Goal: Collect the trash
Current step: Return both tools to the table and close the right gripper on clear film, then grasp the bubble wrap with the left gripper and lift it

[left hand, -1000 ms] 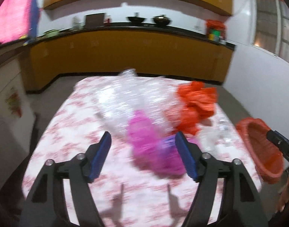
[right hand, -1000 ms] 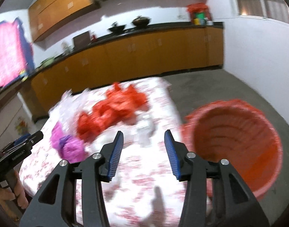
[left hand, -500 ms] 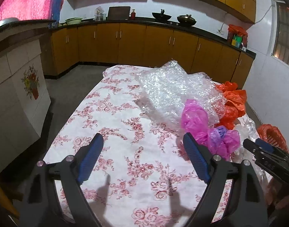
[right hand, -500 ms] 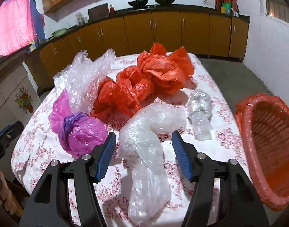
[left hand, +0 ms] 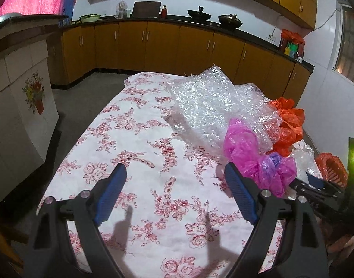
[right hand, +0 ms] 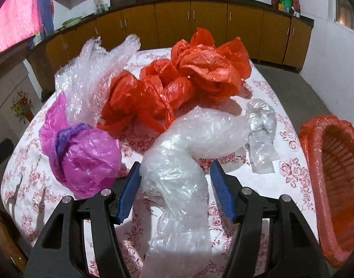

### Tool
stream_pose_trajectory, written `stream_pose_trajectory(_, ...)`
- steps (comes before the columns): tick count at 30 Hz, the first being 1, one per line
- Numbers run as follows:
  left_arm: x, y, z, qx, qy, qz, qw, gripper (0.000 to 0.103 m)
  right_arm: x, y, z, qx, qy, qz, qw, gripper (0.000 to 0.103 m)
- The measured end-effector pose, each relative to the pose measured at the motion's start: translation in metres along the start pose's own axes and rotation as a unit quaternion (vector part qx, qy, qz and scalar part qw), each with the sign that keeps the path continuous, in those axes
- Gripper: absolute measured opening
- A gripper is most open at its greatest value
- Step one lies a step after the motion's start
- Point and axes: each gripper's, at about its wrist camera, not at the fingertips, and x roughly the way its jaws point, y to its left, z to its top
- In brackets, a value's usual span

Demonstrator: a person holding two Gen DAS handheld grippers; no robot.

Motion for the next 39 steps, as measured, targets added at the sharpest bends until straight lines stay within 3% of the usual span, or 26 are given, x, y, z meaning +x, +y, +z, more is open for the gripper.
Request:
stream_pose_trajectory(5,0.005,-0.009,0.007,-0.001,0.006,-0.016,0.9999,0.085,-0.002,-0.001,-0.002,-0.004,0.001,0.005,1.000,0.045)
stream_pose_trajectory(15,0.024,-0.054,0.051,0.008,0.003,-0.067,0.9977,0.083,-0.049,-0.018,-0.004,-0.001,-0.056,-0.021,0.998,0.043)
stream_pose_trajectory(18,0.045,-0.069,0.070,0.009,0.016,-0.070,0.9974,0.077,-0.058,-0.026,-0.005,0.000,-0.066,-0.029,0.997,0.043)
stream_pose_trajectory(20,0.061,-0.076,0.078,0.013,0.034,-0.065,0.9972,0.065,-0.062,-0.031,-0.006,0.001,-0.067,-0.029,0.997,0.043)
stream_pose_trajectory(27,0.096,-0.095,0.082,0.037,0.080,-0.043,0.9952,0.042,-0.066,-0.043,-0.004,0.006,-0.067,-0.034,0.997,0.043)
stream_pose_trajectory(30,0.106,-0.097,0.079,0.042,0.099,-0.040,0.9935,0.025,-0.066,-0.043,-0.004,0.006,-0.067,-0.037,0.997,0.043)
stream_pose_trajectory(34,0.100,-0.096,0.079,0.042,0.091,-0.054,0.9935,0.011,-0.069,-0.046,-0.005,0.009,-0.071,-0.036,0.997,0.043)
stream_pose_trajectory(39,0.080,-0.083,0.086,0.027,0.063,-0.082,0.9942,0.009,-0.075,-0.046,-0.005,0.009,-0.078,-0.034,0.996,0.043)
